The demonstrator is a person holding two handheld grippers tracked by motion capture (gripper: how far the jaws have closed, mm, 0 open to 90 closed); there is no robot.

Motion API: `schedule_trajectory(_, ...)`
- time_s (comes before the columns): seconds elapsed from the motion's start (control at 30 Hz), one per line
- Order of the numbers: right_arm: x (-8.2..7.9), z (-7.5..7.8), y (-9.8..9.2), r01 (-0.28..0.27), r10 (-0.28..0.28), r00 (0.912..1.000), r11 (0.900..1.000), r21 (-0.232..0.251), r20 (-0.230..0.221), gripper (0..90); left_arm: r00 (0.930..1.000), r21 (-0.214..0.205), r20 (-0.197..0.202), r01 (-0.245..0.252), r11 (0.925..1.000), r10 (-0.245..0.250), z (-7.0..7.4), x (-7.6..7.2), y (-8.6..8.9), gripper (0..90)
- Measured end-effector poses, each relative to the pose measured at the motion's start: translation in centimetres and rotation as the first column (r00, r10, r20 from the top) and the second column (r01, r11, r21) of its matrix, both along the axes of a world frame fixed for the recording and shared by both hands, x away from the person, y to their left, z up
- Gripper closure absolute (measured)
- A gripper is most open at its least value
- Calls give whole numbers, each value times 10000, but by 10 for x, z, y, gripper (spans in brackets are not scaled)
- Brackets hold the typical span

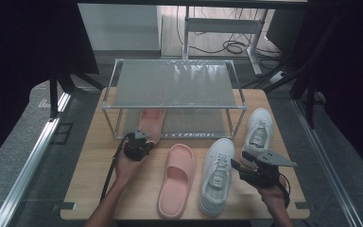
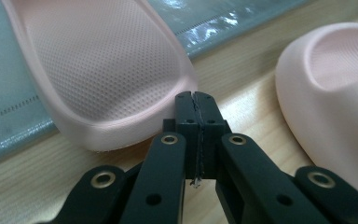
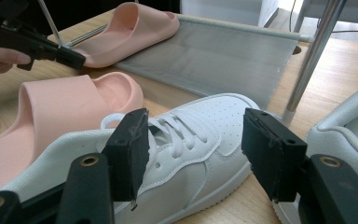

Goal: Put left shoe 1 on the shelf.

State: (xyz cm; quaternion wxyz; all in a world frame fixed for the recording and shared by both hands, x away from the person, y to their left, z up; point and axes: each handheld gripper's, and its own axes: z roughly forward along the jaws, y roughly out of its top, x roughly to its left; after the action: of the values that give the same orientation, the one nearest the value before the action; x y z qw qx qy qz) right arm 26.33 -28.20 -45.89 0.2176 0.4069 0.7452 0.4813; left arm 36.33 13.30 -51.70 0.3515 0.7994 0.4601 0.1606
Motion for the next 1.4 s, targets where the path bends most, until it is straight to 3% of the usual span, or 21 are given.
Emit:
schedule_trajectory(0.47,0,0,0,2,-2,10000,10000,-18,-2,418,9990,-126,63,-448,9989,449,-2,17,-1,899)
schedule_trajectory(0.87,-2,2,1,-33,34,10000,10000,-31,52,418,9991,-147,7,-414,9990,414,-5,22,-6,883)
schedule_trajectory(1.03,-2,2,0,-4,4,10000,10000,-35,59,418,9998,-226,160,-149,9996,153,2,10,-5,875)
schedule_trajectory(1.2,-2,3,-1,29,-29,10000,10000,22,68,418,9993,-378,181,339,9987,-332,4,-18,0,844)
schedule_trajectory(1.4,-3,5,-2,26,-27,9999,10000,51,145,418,9986,-1010,-22,528,9935,-533,1,-48,9,813)
